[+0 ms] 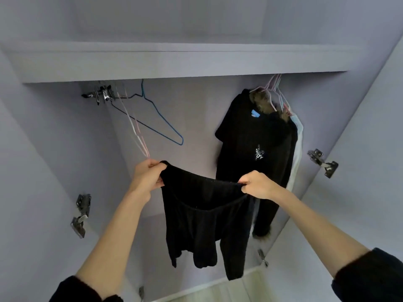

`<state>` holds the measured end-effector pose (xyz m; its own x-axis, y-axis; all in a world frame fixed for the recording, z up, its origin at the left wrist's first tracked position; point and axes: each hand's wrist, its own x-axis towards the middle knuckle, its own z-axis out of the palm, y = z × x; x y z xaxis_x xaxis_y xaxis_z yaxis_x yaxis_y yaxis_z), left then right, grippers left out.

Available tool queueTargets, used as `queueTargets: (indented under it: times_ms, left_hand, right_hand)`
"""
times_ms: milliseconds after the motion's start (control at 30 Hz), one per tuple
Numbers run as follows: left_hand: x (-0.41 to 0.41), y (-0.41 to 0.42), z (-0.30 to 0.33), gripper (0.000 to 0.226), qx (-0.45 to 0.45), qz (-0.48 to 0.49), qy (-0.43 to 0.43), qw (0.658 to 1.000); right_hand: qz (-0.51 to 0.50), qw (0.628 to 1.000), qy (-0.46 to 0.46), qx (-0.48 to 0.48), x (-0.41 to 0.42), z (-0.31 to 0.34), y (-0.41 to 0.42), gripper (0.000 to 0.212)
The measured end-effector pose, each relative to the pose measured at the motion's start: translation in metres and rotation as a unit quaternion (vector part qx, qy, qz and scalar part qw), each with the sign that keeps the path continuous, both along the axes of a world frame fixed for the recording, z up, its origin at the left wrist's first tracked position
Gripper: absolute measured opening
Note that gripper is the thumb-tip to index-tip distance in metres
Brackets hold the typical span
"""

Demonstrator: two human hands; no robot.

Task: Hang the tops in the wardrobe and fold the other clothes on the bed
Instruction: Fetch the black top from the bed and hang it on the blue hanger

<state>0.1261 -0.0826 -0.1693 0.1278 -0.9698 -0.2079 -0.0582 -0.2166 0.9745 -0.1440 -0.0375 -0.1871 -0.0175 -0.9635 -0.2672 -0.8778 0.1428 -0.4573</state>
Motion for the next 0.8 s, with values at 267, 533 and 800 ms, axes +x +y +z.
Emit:
queueTargets:
  times_ms: [267, 533, 800]
  left_hand:
    - [-0.004, -0.014, 0.008, 0.011, -0.033, -0.102, -0.036, 0.994]
    - [0.026, -0.018, 0.029, 0.015, -0.040, -0.002, -0.057, 0.998]
    - [0.042, -0.010, 0.026, 0.015, -0.022, 0.050, -0.062, 0.997]
  right_hand:
    - [0.020, 0.984, -0.121, -0.128, 0.061, 0.021, -0.122, 0.050]
    - [0.021, 0.977, -0.193, -0.088, 0.140, 0.028, -0.212, 0.062]
    - [-0.085, 0.900, -0.404, -0.142, 0.146, 0.041, -0.233, 0.033]
